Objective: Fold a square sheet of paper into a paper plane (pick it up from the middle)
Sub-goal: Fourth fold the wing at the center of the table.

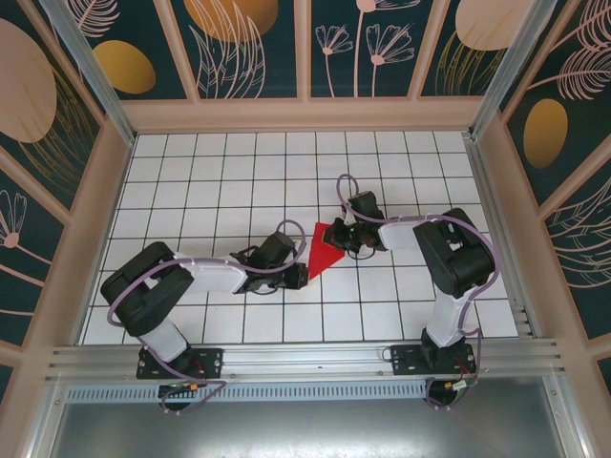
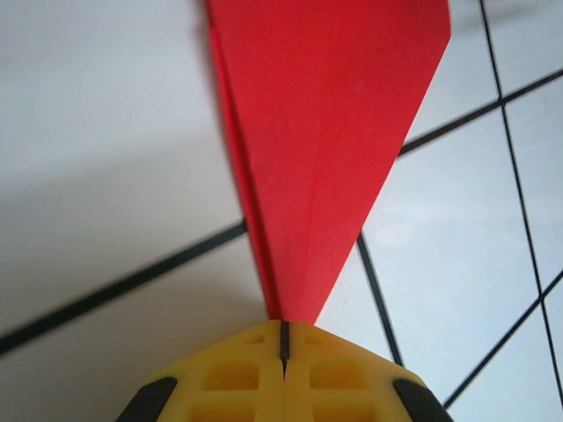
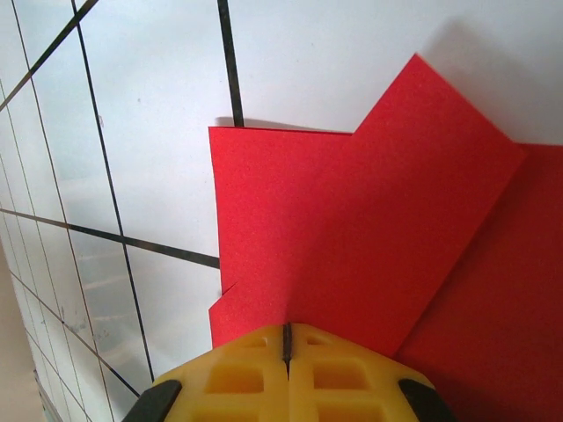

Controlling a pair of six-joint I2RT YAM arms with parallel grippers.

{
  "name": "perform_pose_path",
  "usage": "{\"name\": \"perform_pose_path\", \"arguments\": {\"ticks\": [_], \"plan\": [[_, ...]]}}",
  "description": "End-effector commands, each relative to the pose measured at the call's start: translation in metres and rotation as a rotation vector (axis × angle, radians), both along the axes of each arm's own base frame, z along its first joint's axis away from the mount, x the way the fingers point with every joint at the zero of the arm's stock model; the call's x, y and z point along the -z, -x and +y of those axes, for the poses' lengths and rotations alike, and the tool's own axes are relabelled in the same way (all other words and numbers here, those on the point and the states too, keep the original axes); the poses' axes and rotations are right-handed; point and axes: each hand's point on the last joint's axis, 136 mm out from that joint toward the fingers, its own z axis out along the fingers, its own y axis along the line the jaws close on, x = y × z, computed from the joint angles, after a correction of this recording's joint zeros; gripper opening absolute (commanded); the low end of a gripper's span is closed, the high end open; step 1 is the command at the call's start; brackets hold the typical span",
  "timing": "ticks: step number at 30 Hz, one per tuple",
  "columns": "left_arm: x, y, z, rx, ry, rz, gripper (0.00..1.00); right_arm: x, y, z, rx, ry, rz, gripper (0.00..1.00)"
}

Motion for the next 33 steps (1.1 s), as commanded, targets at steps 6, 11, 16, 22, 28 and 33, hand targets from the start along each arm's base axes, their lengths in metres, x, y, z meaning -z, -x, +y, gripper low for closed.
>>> {"name": "perform_pose_path", "arguments": {"ticks": [6,11,16,22,28,33], "plan": [[-0.033,-0.014,-0.009,-0.029,0.038,-0.071,0.00,0.061,0.029,-0.036,0.073,0.197,0.166,0.00],[-0.038,-0.031,-0.016,-0.095,0.058,-0.098,0.00,0.060,0.028,-0.035,0.074,0.189,0.164,0.00],[-0.037,-0.042,0.001,-0.167,-0.044,-0.131,0.00,0.058,0.027,-0.033,0.073,0.184,0.160,0.00],[-0.039,-0.034,-0.023,-0.109,0.081,-0.081,0.00,0.056,0.027,-0.031,0.068,0.172,0.158,0.00],[-0.013,-0.030,-0.022,-0.107,0.041,-0.028,0.00,0.049,0.025,-0.028,0.055,0.154,0.140,0.00],[0.017,-0.022,-0.007,-0.125,-0.050,0.020,0.00,0.031,0.017,-0.021,0.024,0.127,0.082,0.00]]}}
